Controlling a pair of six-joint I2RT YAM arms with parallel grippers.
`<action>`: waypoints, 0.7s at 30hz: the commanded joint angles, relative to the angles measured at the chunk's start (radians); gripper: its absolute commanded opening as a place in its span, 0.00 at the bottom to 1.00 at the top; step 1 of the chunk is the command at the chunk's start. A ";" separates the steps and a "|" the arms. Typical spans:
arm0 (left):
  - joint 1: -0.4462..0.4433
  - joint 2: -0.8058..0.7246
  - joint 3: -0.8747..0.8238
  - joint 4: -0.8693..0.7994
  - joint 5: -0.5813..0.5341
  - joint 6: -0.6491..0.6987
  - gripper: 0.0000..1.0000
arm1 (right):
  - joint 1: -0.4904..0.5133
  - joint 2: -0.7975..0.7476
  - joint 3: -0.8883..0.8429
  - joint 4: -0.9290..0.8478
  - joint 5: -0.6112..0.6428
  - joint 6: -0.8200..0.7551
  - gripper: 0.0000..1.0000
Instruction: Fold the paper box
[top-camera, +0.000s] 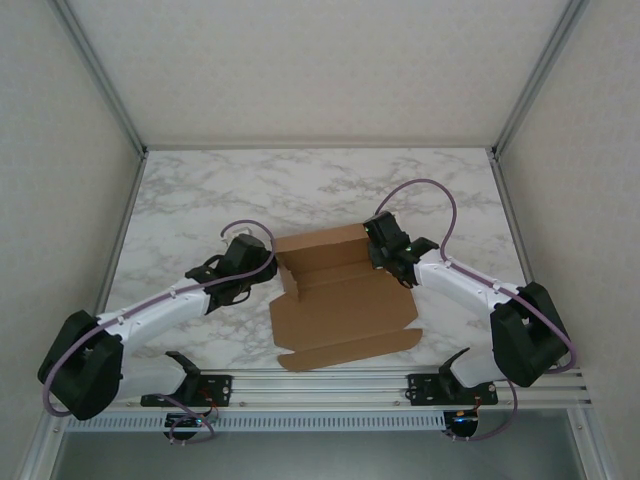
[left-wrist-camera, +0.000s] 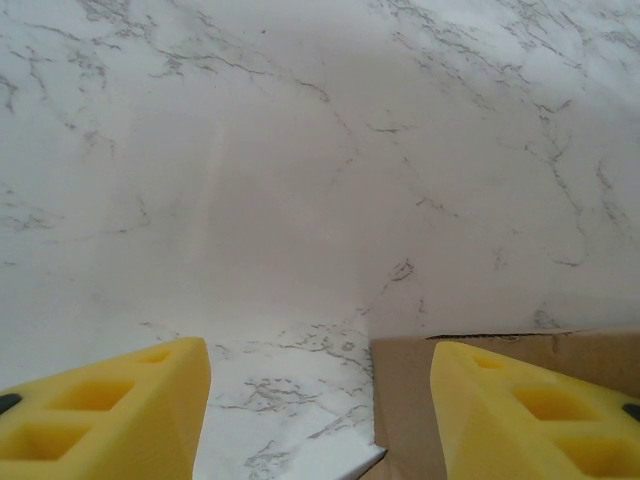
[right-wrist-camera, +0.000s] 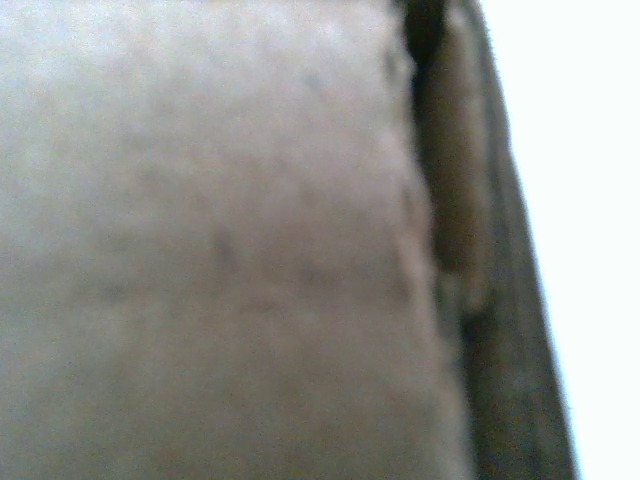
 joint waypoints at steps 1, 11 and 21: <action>-0.022 -0.033 0.014 -0.010 0.019 0.014 0.59 | -0.004 -0.020 -0.015 0.031 -0.004 0.009 0.00; -0.024 -0.059 0.009 -0.050 0.010 0.030 0.56 | -0.015 -0.024 -0.007 0.027 -0.005 0.001 0.00; -0.034 -0.125 -0.011 -0.064 0.069 0.030 0.54 | -0.021 -0.022 -0.014 0.031 -0.011 0.008 0.00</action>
